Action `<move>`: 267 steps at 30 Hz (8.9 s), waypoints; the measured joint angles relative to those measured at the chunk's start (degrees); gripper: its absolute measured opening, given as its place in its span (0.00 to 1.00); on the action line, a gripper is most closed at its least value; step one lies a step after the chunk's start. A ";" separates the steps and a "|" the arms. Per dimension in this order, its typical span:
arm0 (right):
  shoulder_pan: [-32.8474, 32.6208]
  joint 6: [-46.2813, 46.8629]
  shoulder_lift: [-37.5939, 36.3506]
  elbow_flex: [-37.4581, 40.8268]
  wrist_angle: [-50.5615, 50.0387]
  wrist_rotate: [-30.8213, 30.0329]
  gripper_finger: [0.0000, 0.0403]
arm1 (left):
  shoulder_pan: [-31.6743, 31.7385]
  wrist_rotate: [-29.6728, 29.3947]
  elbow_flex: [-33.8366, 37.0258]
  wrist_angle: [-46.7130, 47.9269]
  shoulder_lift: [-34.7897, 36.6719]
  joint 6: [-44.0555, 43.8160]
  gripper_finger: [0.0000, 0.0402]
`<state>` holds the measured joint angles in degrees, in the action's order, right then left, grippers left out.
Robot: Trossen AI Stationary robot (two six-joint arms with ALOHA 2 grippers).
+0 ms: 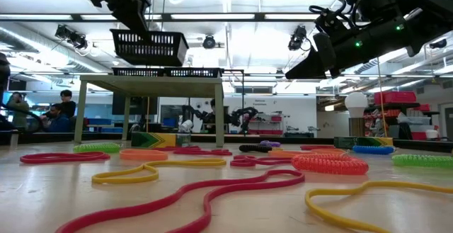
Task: Pick & Place Office Desk Supplies
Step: Put the black bin on the shelf, then put the red rubber band into the right black bin
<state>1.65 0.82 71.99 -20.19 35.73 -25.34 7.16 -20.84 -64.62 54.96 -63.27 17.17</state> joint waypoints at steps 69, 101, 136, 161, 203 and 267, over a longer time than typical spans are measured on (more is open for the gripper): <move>0.00 0.16 0.00 0.01 -0.03 0.00 0.04 | 8.61 2.27 3.80 -4.24 -0.87 4.06 0.18; 0.00 0.39 0.00 -0.01 -0.01 0.02 0.04 | 8.58 2.44 3.78 -4.19 -0.83 2.10 0.18; 0.02 0.39 0.00 0.00 -0.01 0.01 0.04 | 8.56 1.31 3.67 -4.18 -0.68 -0.24 0.36; 0.02 -0.41 0.00 -0.01 -0.91 0.04 0.04 | -1.78 -2.80 -3.66 -3.48 0.61 -8.68 0.28; 0.13 -0.24 0.00 -0.01 -2.05 -1.30 0.04 | -24.40 5.58 39.71 -104.99 -14.00 -22.36 0.03; 0.13 -0.22 0.00 -0.01 -2.10 -1.31 0.04 | -22.85 -2.25 22.40 -67.08 -31.71 -35.09 0.42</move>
<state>1.78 0.60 71.99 -20.21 33.63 -26.65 -15.68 -23.09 -42.22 -12.12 -94.98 -17.92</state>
